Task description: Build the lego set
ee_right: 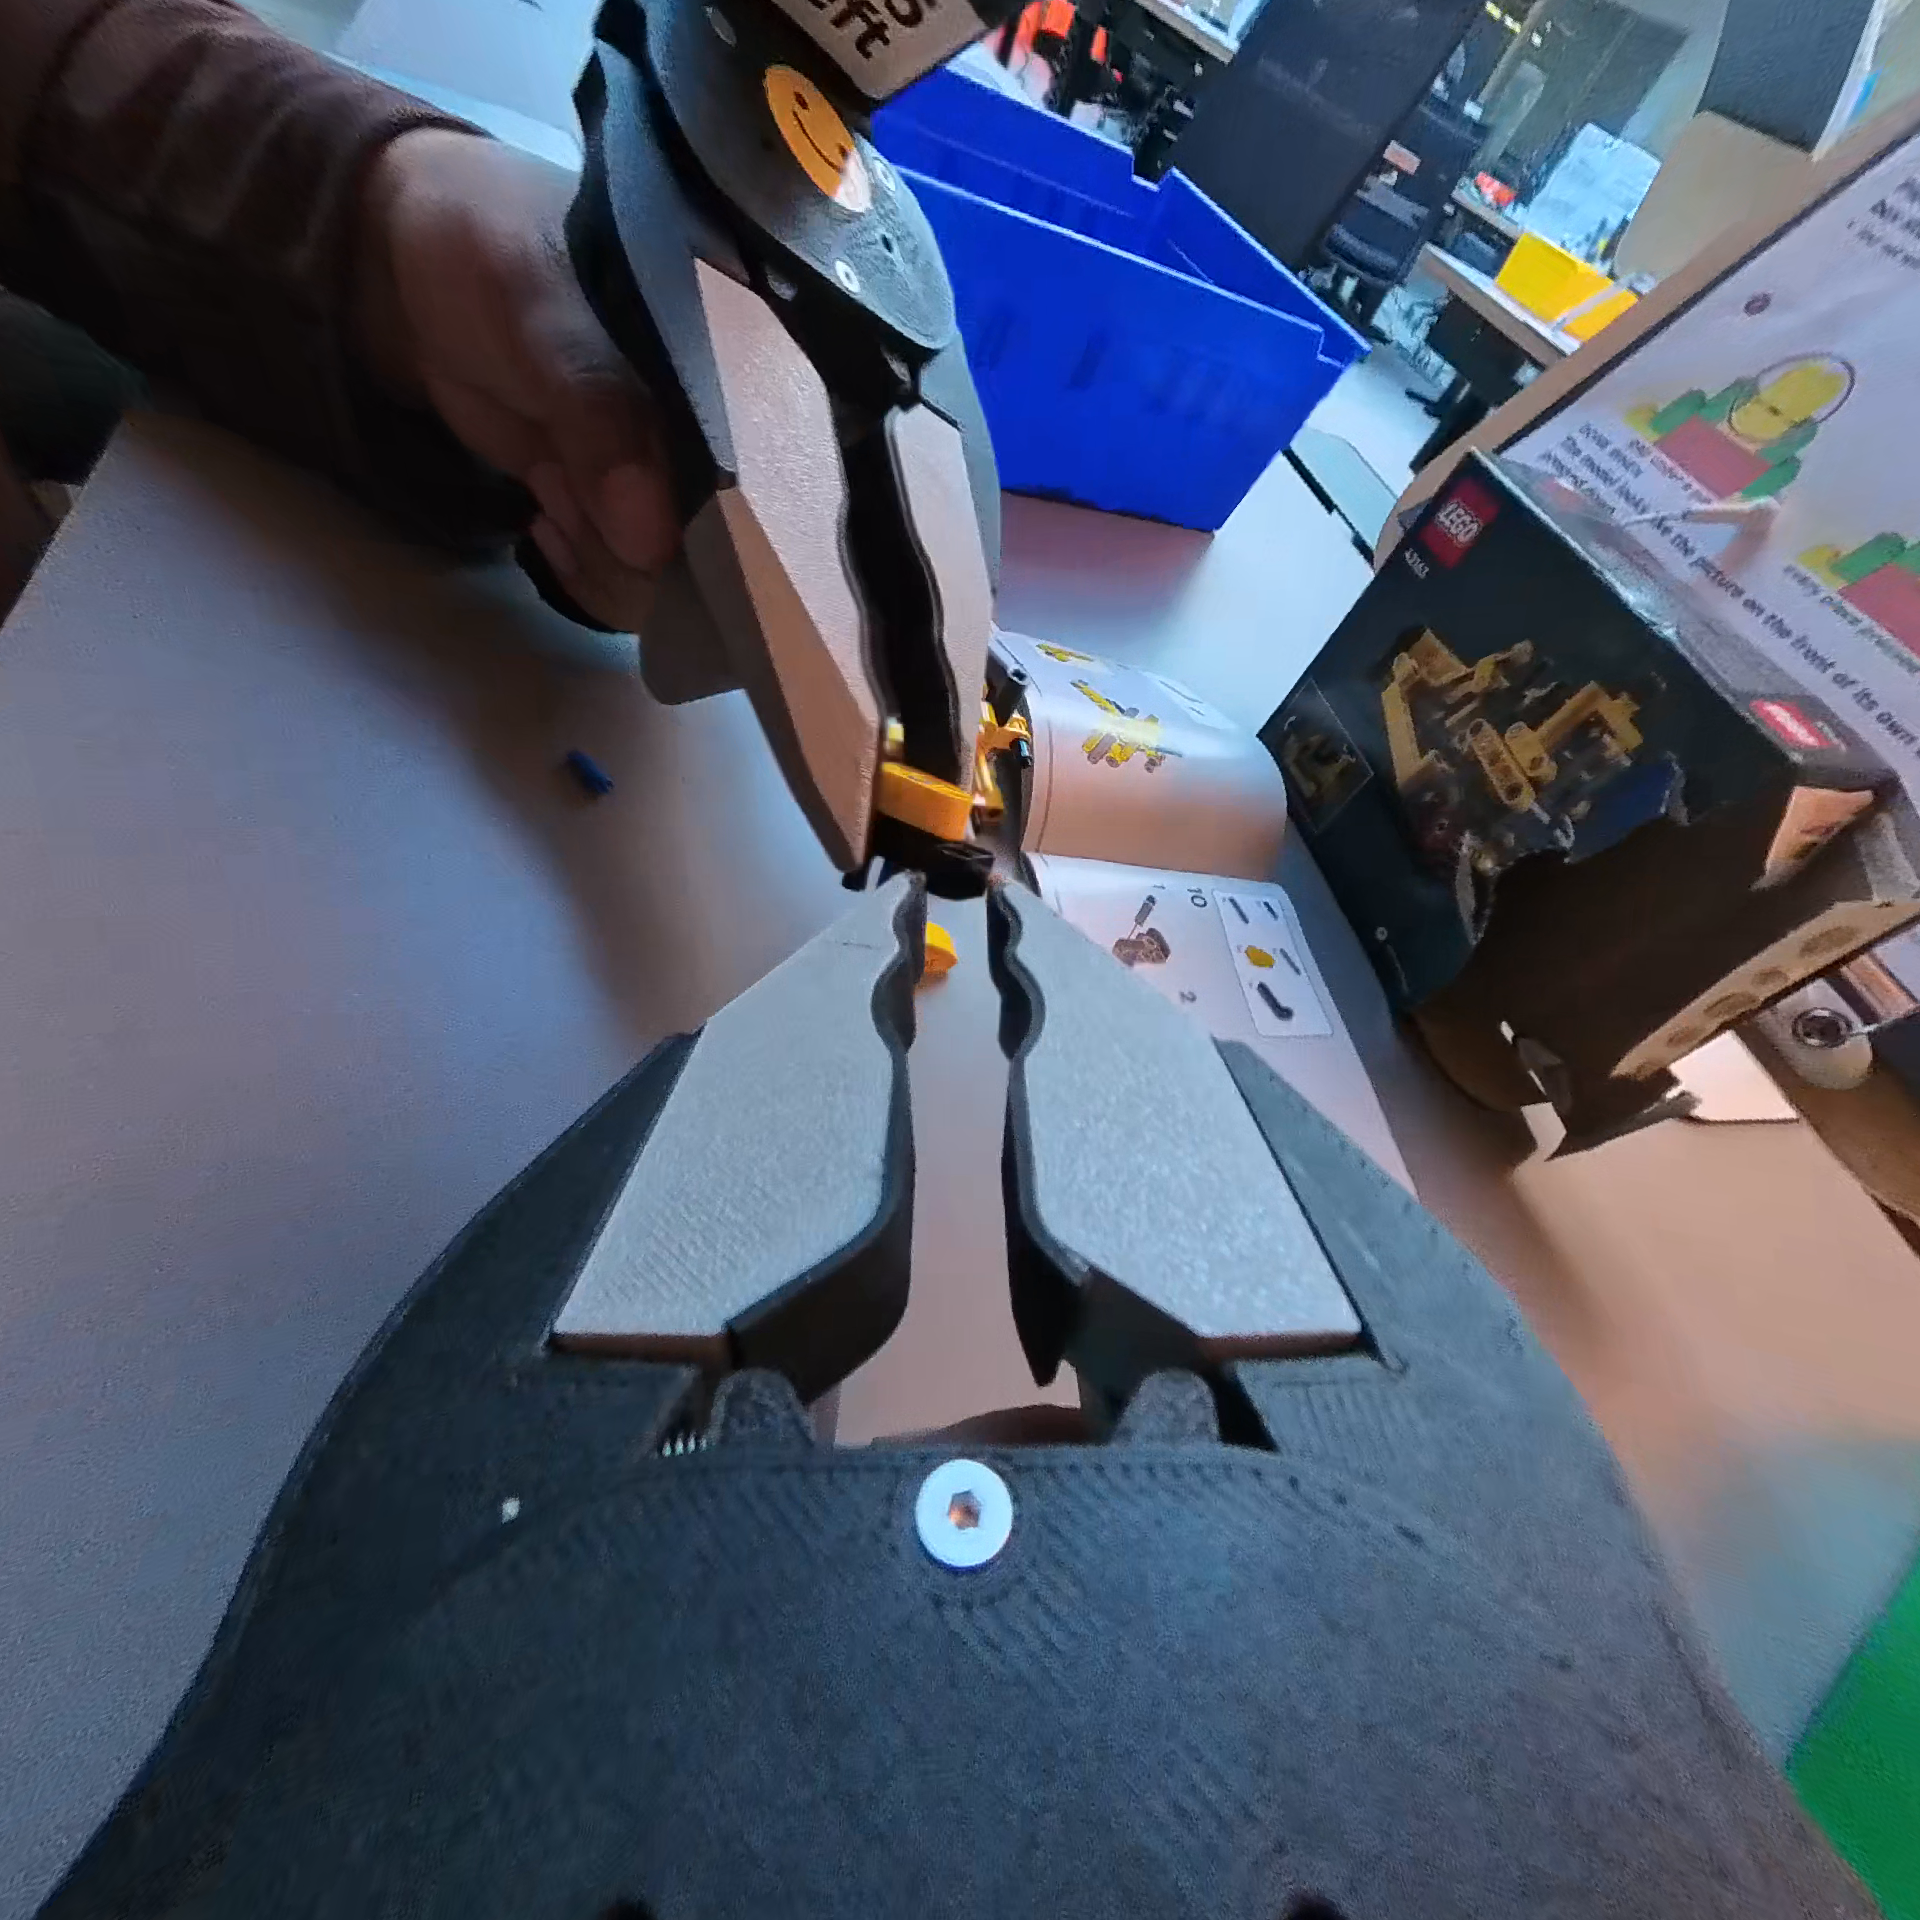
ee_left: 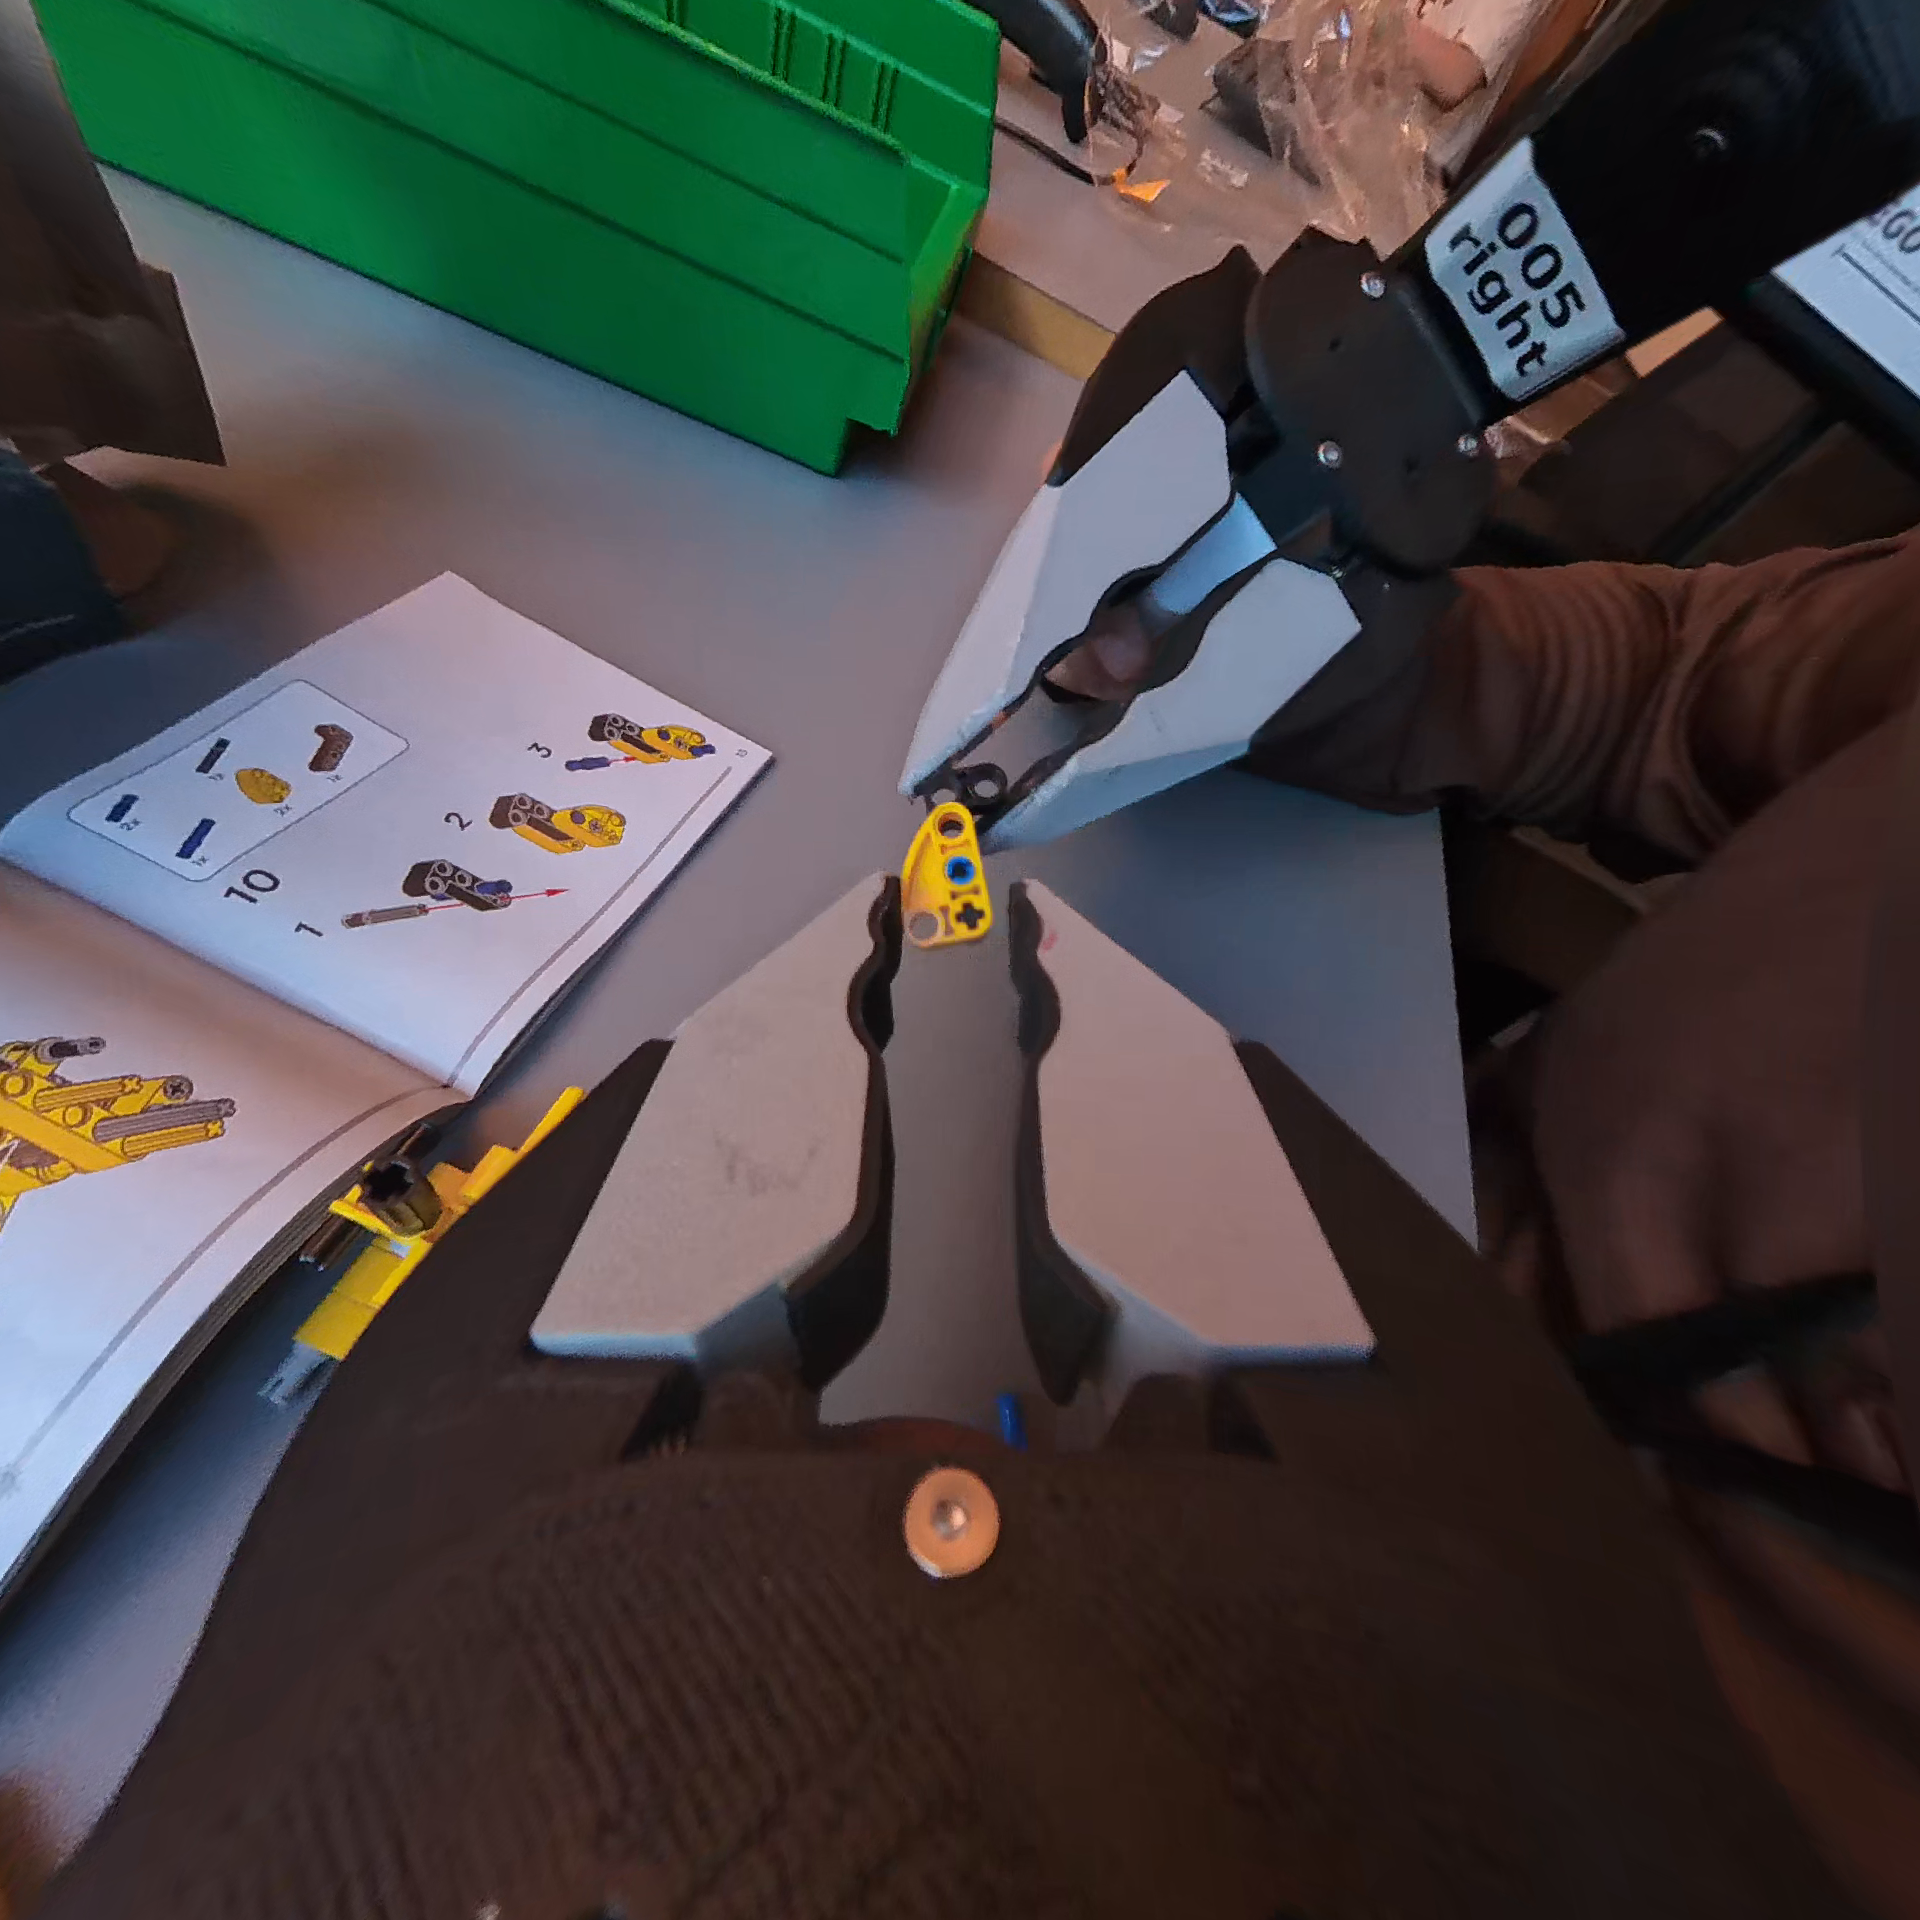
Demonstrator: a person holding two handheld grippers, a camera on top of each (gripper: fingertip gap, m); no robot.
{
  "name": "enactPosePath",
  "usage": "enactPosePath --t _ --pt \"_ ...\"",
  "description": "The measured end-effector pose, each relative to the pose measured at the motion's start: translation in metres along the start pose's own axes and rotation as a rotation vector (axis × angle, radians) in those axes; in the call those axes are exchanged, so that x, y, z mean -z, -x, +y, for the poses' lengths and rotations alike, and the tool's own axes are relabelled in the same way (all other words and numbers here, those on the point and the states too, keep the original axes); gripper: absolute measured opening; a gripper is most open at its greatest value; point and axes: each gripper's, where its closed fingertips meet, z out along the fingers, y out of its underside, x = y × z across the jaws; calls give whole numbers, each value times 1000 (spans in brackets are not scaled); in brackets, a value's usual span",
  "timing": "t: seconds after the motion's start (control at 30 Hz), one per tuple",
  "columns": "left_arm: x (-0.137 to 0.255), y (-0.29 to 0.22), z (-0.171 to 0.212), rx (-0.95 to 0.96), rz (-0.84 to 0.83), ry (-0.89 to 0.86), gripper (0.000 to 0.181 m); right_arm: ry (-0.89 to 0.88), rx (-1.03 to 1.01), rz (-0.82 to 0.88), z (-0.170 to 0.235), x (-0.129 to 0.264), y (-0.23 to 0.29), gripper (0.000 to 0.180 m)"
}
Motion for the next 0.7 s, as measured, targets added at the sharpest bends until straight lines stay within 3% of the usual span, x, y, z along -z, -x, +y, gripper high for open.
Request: enactPosePath --t 0.4,0.7 --pt "5 6 -12 7 -23 -74 25 -66 -194 17 -4 1 -18 7" --pt "15 8 -21 -169 -89 -118 4 -70 -168 -61 -6 -2 -5 12"
